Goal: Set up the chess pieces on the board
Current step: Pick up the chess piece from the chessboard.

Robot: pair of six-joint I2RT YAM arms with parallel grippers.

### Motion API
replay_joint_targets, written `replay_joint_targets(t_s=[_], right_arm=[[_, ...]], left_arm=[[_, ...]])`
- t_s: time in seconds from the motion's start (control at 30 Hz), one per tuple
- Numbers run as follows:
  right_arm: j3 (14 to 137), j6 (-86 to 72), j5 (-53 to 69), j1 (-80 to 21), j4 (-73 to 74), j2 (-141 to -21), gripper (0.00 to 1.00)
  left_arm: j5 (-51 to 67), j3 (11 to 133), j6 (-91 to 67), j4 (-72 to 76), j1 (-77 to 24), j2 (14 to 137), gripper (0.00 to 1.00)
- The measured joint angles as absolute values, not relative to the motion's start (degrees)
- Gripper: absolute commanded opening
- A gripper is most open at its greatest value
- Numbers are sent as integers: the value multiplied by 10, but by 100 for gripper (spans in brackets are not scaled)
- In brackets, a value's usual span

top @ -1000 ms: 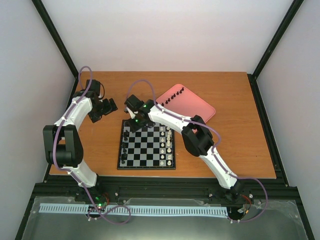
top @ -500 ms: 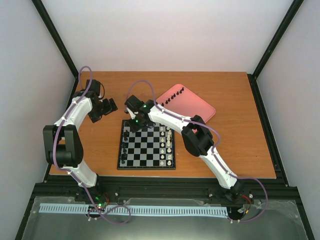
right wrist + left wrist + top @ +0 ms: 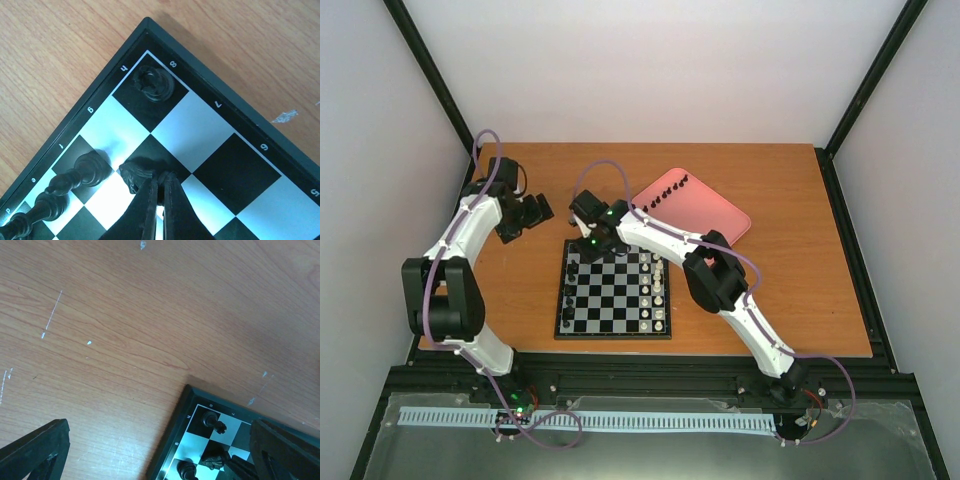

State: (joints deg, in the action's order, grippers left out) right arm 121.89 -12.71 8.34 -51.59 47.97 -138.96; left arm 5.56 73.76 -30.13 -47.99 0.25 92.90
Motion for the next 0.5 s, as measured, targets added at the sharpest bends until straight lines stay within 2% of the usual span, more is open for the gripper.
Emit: replay_joint_targets(t_s=[0.3, 0.5], right_arm=[[1223, -130, 66, -497, 506, -1373, 3], [1227, -132, 53, -480, 514, -1313, 3]], left_arm=[[59, 742, -297, -491, 3, 878, 100], [111, 772, -302, -501, 3, 855, 99]])
